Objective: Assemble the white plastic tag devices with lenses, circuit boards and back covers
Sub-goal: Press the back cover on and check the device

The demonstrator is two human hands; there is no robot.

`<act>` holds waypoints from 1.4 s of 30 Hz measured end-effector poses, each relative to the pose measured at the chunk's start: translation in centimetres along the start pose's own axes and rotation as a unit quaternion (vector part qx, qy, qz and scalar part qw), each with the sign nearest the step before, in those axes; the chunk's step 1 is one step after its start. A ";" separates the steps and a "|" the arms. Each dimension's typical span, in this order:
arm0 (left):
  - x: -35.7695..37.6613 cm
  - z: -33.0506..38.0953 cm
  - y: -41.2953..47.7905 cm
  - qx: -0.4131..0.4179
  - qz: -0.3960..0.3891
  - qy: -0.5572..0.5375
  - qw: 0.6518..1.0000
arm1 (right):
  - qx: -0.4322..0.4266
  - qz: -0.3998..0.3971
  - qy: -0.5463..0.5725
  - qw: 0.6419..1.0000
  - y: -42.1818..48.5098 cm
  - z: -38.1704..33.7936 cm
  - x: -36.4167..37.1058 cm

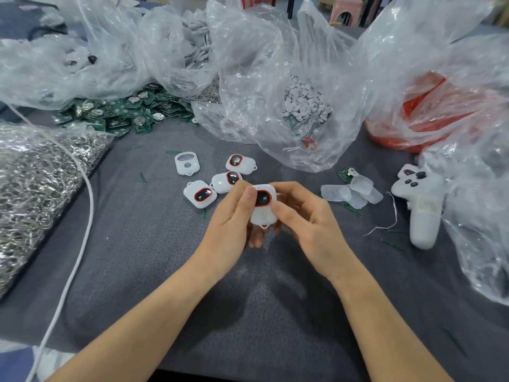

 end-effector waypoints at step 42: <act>0.3 -0.2 -0.5 0.037 -0.024 0.142 0.989 | -0.025 0.071 -0.065 0.995 0.1 0.0 -0.8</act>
Point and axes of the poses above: each hand's wrist, its own y-axis towards the middle knuckle, its own x-axis out of the palm, z = x × y, the point moved 4 cm from there along y, towards the middle knuckle, and after that the axes turned 7 degrees about -x, right-handed, at the moved point
